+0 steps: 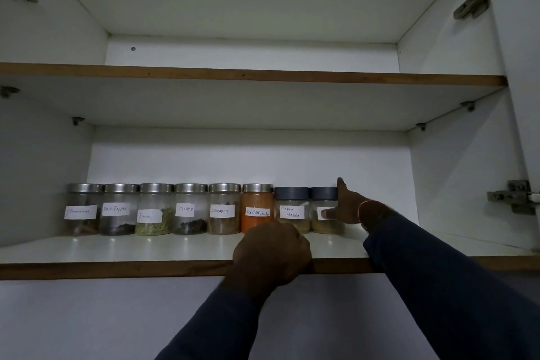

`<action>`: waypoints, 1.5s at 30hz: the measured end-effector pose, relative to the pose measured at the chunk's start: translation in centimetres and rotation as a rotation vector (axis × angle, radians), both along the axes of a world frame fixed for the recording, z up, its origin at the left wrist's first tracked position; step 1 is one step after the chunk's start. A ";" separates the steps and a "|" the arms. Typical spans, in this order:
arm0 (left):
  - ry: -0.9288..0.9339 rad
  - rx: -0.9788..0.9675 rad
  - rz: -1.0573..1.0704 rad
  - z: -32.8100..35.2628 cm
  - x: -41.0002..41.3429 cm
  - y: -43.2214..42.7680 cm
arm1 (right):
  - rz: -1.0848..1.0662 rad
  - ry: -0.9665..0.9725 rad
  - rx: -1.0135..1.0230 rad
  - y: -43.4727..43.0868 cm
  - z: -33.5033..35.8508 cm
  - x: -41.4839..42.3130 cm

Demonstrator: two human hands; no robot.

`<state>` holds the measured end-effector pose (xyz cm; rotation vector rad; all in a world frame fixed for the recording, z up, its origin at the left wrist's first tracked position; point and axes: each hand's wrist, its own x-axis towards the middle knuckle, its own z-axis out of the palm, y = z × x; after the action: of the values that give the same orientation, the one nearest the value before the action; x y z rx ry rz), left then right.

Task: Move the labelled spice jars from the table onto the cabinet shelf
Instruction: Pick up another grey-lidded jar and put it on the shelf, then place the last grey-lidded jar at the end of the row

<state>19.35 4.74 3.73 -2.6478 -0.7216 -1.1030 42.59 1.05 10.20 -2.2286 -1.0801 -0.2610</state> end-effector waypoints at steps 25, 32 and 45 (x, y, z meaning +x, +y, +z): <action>-0.184 -0.228 -0.571 -25.4 -6.0 -9.9 | 0.087 0.516 0.029 -23.6 -41.2 -21.3; -0.003 -1.033 -0.253 -50.8 -14.0 -19.6 | -0.076 0.848 -0.158 -29.3 -54.4 -27.2; 0.144 -1.400 -0.089 -51.0 -13.9 -19.9 | -0.073 0.890 -0.117 -25.1 -58.3 -24.7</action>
<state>5.47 -15.16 -47.31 -3.7490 -1.8501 -0.3461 17.90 -24.06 -48.11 -2.1080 -0.5229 0.7224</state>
